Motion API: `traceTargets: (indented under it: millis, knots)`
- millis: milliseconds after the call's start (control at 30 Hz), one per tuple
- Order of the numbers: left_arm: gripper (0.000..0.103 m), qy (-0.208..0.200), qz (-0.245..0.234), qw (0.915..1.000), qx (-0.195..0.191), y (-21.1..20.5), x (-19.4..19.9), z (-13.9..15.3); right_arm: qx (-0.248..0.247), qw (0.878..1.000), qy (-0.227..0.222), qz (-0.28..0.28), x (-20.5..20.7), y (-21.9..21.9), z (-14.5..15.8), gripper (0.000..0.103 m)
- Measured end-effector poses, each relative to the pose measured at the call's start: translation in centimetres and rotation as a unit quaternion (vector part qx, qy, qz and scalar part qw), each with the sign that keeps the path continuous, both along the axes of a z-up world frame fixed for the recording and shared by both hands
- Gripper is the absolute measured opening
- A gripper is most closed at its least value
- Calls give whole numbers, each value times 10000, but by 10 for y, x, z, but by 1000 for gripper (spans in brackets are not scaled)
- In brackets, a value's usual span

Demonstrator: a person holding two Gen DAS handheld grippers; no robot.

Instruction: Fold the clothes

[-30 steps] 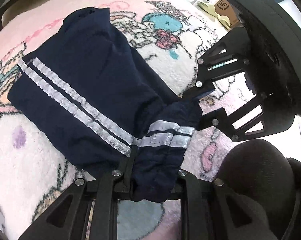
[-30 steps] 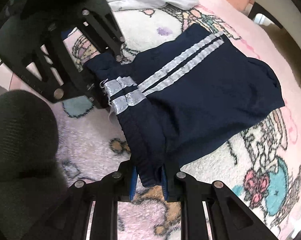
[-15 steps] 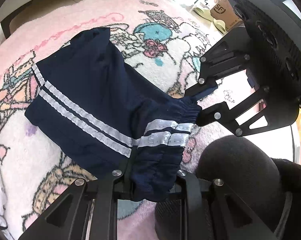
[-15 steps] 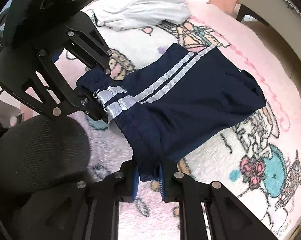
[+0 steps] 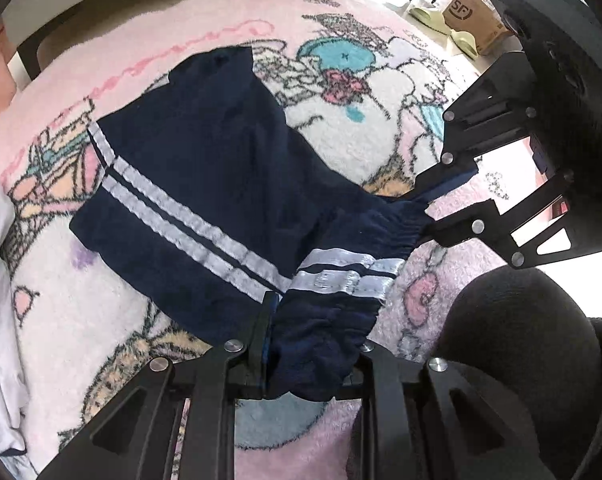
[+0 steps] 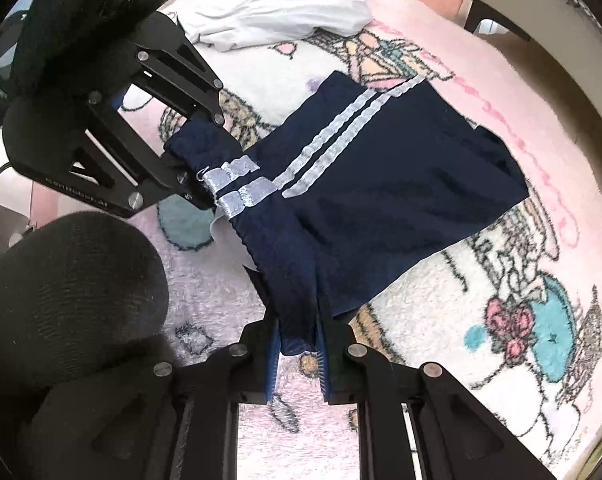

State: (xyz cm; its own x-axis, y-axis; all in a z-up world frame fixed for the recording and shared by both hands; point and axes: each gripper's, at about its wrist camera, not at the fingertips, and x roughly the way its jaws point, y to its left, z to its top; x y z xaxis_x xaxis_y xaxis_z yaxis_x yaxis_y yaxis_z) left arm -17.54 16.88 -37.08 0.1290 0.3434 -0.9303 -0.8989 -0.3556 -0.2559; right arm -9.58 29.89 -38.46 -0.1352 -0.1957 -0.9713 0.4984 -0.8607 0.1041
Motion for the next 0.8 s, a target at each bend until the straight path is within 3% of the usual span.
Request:
traceTargets:
  millis: [133,533,733,800]
  knots:
    - [18,-204,233,9995,25,0,-9,-7,-188,9994,-51,-303,-6,10,-9,14]
    - [18,-201,816,9959,346,10,-68,-6,-433,9932,392,-1011,-48,45,-2,7]
    - [18,-440,1037,9929,373,11,-84,-19,-339,9942,405,-941,-59,45,-2,8]
    - [18,-462,1034,9930,331,11,-82,-22,-37,9961,698,-545,-49,36,4,10]
